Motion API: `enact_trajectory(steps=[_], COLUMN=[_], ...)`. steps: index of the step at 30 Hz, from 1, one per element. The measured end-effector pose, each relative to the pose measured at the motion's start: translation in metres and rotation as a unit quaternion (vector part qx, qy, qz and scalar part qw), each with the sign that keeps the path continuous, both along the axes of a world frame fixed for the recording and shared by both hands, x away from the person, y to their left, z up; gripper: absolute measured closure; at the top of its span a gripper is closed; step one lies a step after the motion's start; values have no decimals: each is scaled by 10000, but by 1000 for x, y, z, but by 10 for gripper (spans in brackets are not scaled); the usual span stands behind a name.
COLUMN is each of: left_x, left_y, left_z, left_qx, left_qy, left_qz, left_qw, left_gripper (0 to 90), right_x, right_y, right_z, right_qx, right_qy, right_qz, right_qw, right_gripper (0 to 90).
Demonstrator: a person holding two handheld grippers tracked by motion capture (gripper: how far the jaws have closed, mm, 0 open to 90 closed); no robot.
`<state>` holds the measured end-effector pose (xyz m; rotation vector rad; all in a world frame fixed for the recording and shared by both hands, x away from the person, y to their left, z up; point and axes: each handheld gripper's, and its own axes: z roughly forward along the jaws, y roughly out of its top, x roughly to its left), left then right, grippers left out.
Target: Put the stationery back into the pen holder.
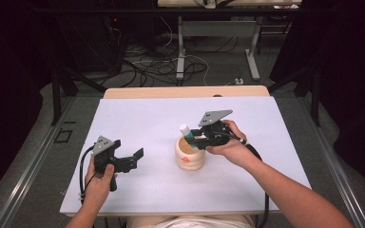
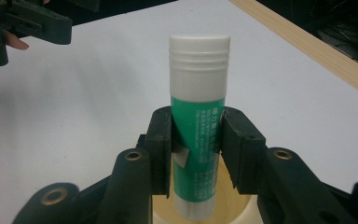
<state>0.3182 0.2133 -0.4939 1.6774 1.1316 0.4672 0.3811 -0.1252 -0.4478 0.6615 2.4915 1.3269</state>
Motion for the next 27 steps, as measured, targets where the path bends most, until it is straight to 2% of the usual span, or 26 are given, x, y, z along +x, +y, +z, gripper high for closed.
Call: enact_trajectory(steps=[13,27], left_x=[0,-1], left_y=[1,0], left_z=[0,0], left_qx=[43,43], left_qy=[13,9], left_qz=[-9,-7], left_qw=[10000,10000], left_gripper=[4,4], right_x=[1,2], right_y=[5,3], right_z=[-24,-35], right_qx=[-59,-94], right_qy=[174,249], right_qz=[33,14], right_qw=[9998,9996], right_gripper=[658,657])
